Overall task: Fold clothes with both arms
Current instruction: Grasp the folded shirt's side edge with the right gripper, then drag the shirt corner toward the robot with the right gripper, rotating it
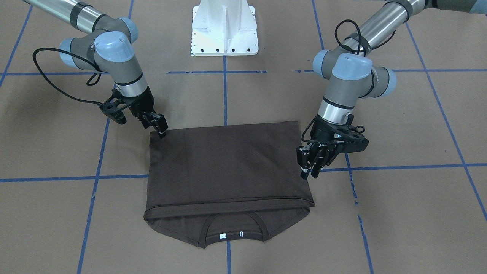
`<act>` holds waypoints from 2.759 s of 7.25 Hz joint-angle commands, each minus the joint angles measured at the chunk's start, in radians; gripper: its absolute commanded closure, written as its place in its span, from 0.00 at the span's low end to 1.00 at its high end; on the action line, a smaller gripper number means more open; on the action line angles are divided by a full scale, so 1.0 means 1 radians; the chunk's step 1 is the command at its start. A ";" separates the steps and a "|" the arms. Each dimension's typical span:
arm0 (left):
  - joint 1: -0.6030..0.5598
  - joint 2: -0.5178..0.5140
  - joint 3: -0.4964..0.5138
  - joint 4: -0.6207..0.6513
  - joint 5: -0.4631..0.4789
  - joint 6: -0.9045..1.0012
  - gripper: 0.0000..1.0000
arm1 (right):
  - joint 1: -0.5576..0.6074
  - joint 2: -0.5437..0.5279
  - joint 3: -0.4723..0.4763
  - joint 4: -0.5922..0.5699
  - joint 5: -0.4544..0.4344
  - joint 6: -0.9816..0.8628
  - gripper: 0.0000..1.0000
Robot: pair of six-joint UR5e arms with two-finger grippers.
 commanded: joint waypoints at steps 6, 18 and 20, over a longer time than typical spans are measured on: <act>0.003 -0.001 0.002 0.000 0.001 -0.015 0.57 | 0.017 0.000 -0.006 0.001 0.004 -0.010 1.00; 0.026 -0.003 -0.165 0.002 -0.245 -0.117 0.57 | -0.549 -0.374 0.510 -0.007 -0.006 0.085 0.00; 0.029 -0.001 -0.196 0.002 -0.315 -0.209 0.53 | -0.346 -0.368 0.527 -0.007 -0.048 0.079 0.00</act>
